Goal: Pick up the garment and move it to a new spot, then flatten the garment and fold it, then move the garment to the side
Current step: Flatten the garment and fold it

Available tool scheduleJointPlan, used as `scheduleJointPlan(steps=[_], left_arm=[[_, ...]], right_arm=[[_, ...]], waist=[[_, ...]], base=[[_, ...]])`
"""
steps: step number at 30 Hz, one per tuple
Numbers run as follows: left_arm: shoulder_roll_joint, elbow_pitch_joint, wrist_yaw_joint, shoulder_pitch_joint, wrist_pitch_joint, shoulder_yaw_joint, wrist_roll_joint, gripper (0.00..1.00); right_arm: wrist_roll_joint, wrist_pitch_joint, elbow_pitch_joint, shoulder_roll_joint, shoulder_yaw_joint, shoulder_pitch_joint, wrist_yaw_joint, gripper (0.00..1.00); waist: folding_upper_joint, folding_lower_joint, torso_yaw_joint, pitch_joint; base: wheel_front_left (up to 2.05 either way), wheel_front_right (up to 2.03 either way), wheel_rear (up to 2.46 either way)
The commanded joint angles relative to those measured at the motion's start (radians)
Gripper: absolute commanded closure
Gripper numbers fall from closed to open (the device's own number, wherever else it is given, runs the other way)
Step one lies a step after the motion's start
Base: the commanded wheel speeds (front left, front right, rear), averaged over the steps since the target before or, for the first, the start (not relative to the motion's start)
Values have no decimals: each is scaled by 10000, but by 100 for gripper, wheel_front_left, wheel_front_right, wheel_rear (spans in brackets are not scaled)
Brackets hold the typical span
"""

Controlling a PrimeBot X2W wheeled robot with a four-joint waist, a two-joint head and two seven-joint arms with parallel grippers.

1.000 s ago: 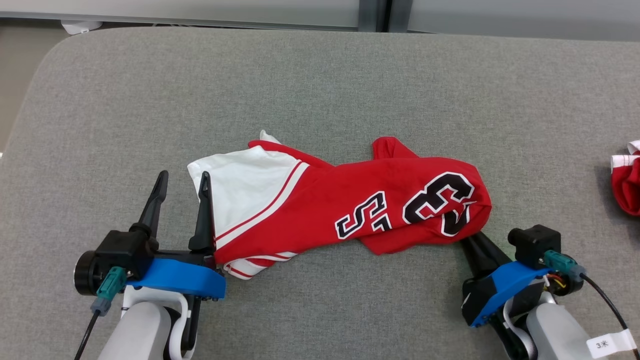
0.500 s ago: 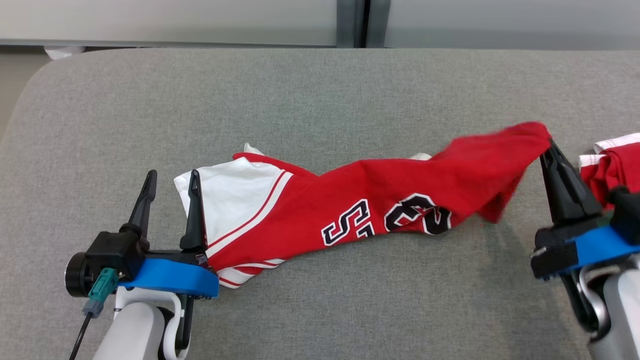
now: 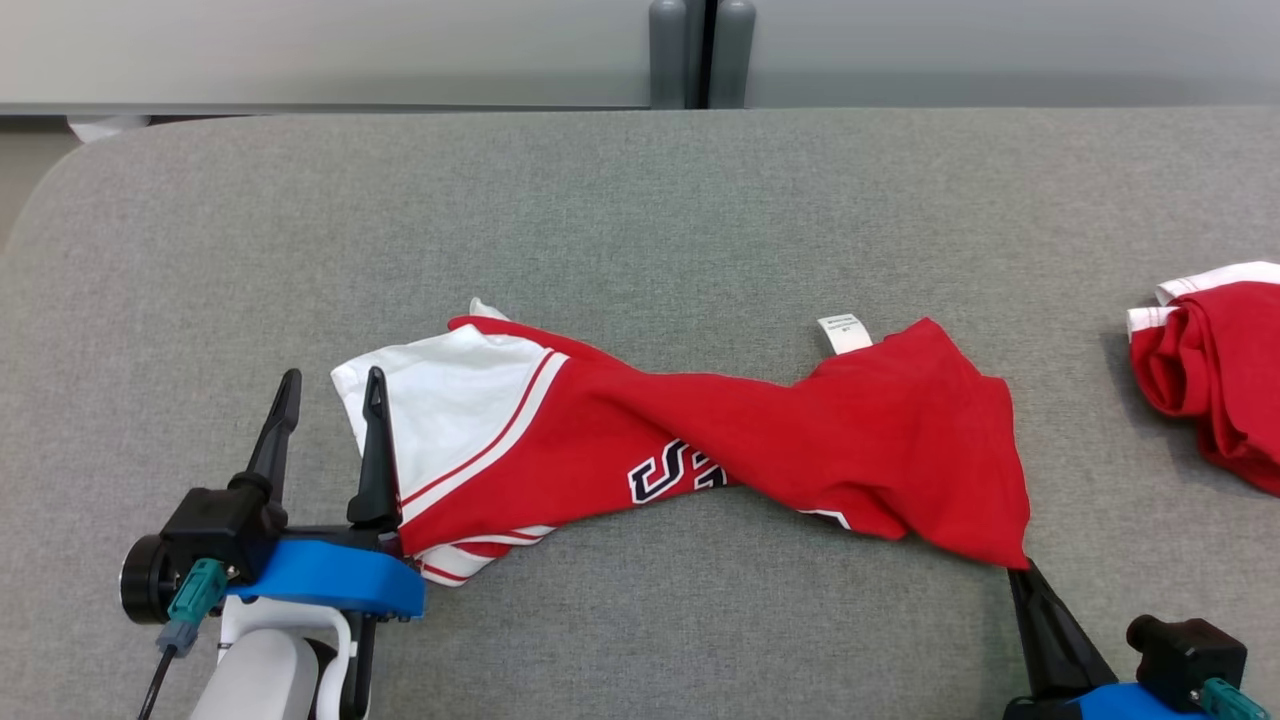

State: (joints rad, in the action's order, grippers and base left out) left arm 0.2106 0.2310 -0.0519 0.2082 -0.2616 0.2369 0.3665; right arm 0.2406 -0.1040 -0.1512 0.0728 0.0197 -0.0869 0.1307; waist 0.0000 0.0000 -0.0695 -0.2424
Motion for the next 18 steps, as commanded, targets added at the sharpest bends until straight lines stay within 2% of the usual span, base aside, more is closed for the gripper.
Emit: scheduleJointPlan(steps=[1, 7, 12, 18], left_arm=[[48, 14, -7, -85, -46, -57, -20, 0], [86, -53, -98, -389, -46, -208, -69, 0], [117, -57, -188, -680, -46, -246, -147, 0], [171, -106, -344, -1140, -42, -292, -103, 0]], right_arm=[[45, -128, 58, -38, -47, 34, 1, 0], [13, -613, 1095, 105, -117, 312, 1, 0], [-127, -97, 2024, 275, 211, 445, 1, 0], [-109, 364, 2009, 565, 519, 630, 1, 0]], waist=[[0, 0, 46, 47], [0, 0, 213, 367], [0, 0, 325, 721], [0, 0, 474, 1209]], base=[[0, 0, 0], [0, 0, 0], [0, 0, 0], [0, 0, 0]])
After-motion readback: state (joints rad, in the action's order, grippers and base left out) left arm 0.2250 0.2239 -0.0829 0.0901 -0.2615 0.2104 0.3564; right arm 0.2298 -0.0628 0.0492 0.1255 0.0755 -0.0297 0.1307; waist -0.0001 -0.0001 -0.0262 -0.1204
